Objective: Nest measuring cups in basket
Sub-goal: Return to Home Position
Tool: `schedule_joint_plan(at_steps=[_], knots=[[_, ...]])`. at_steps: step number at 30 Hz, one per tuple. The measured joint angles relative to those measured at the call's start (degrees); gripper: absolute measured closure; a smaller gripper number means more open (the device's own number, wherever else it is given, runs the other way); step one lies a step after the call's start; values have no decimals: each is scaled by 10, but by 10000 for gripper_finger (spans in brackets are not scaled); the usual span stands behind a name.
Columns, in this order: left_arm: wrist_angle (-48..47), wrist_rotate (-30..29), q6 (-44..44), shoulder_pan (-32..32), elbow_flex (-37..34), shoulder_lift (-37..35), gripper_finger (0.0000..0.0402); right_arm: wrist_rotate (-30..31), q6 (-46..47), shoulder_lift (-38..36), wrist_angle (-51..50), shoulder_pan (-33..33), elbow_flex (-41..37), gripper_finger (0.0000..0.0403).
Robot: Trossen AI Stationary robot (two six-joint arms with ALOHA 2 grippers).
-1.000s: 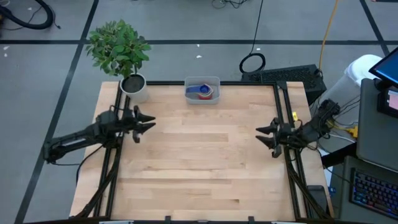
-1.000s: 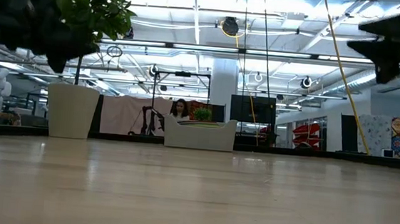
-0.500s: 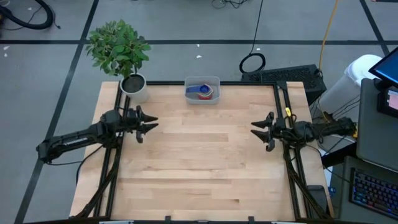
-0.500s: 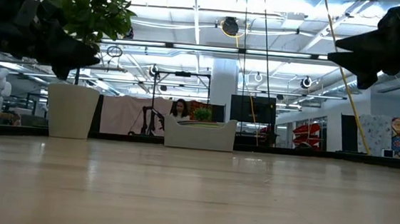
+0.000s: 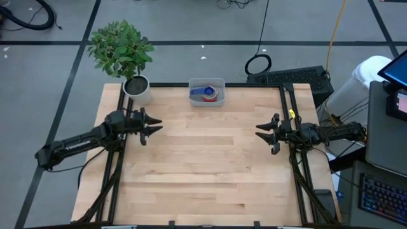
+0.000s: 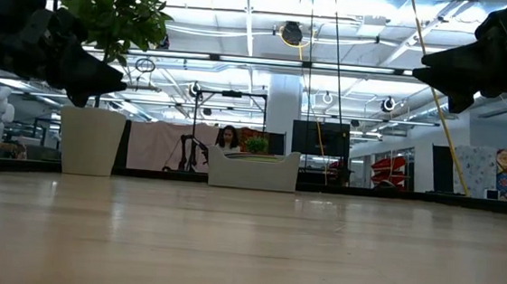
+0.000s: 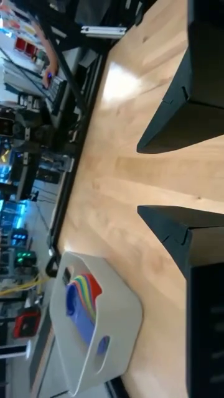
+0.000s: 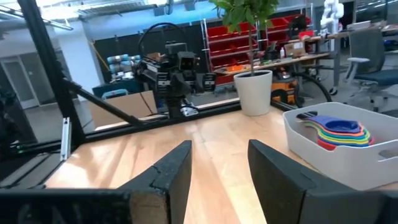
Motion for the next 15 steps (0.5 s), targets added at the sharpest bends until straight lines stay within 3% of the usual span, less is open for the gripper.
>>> schedule_joint_plan(at_steps=[9, 11, 15], knots=[[37, 39, -18, 6, 0, 21, 262, -12, 7, 21, -3, -7, 0, 254], [32, 40, -23, -12, 0, 21, 288, -13, 9, 29, -3, -9, 0, 254], [6, 14, -3, -56, 0, 21, 382, -13, 10, 30, -3, -9, 0, 254]])
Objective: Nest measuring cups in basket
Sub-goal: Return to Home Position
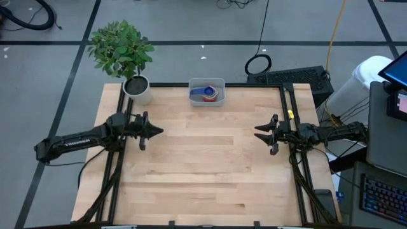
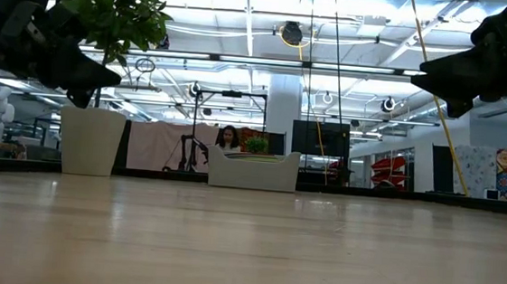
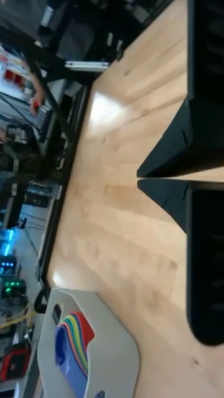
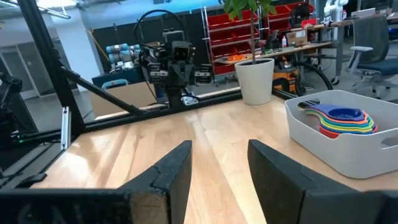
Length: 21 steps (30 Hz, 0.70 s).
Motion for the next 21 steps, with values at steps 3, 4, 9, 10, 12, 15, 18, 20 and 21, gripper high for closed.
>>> schedule_joint_plan(at_steps=[3, 4, 9, 10, 12, 15, 18, 20, 21], knots=[[-4, -42, 10, -33, 0, 0, 396, 0, 0, -1, 0, 0, 0, 255], [-5, -56, 12, -42, 0, 0, 397, 0, 0, -1, 0, 0, 0, 255], [-20, -113, 15, -88, 0, 0, 399, 0, -1, -1, 0, 0, 0, 262], [-23, -125, 17, -97, 0, 0, 399, -2, -1, -1, 0, 0, 0, 270], [-24, -147, 25, -114, 0, 0, 399, -13, -1, -1, -1, 0, 0, 296], [-24, -176, 46, -135, 0, 0, 400, -41, -10, -1, -5, 0, 0, 368], [-24, -189, 60, -144, 0, 0, 400, -49, -12, -1, -6, 0, 0, 396], [-24, -189, 60, -145, 0, 0, 400, -48, -16, 0, -6, 0, 0, 401], [-26, -189, 61, -145, 0, 0, 400, -47, -17, 0, -6, 0, 0, 402]])
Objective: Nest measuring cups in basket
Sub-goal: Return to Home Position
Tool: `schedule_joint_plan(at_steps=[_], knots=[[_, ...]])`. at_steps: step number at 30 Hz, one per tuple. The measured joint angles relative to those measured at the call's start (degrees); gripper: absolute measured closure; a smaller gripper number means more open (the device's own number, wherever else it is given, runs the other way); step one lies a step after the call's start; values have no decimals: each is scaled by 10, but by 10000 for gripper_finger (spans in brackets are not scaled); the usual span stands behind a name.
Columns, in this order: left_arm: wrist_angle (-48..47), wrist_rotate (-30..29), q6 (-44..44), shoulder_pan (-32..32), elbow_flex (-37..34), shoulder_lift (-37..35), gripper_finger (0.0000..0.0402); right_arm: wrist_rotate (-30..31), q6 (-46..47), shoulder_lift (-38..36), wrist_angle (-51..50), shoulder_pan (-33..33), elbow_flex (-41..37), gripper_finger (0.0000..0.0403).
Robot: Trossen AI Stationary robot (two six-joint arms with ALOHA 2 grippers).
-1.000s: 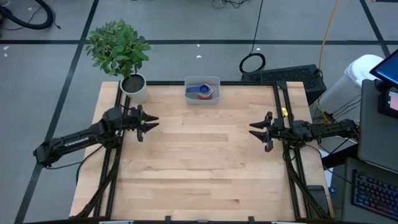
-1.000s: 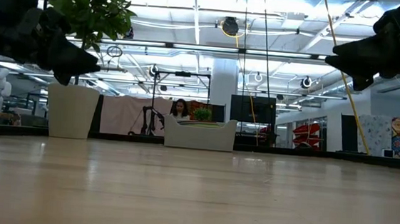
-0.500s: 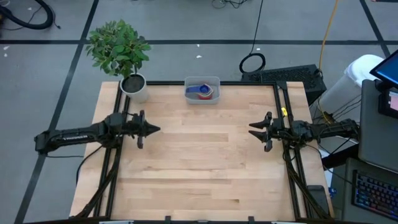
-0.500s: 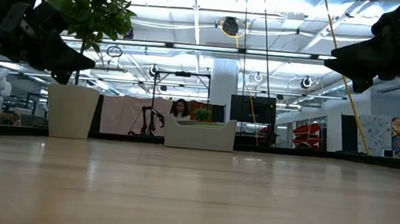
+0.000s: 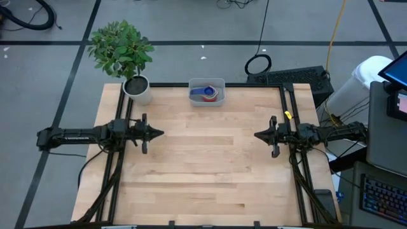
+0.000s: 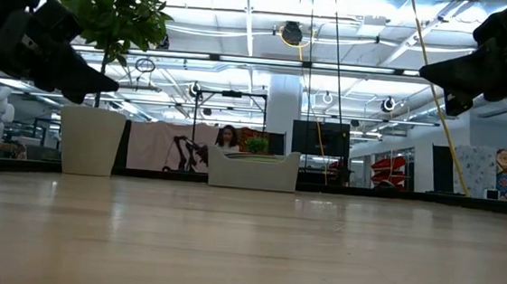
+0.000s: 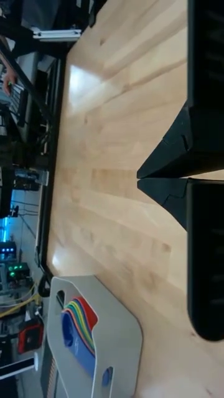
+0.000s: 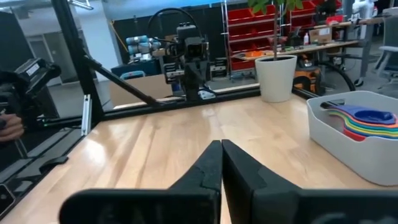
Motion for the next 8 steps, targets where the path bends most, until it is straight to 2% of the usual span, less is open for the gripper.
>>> schedule_joint_plan(at_steps=[8], knots=[[-6, -17, 43, 0, 0, 0, 399, 1, -22, 0, 0, 0, 0, 403]])
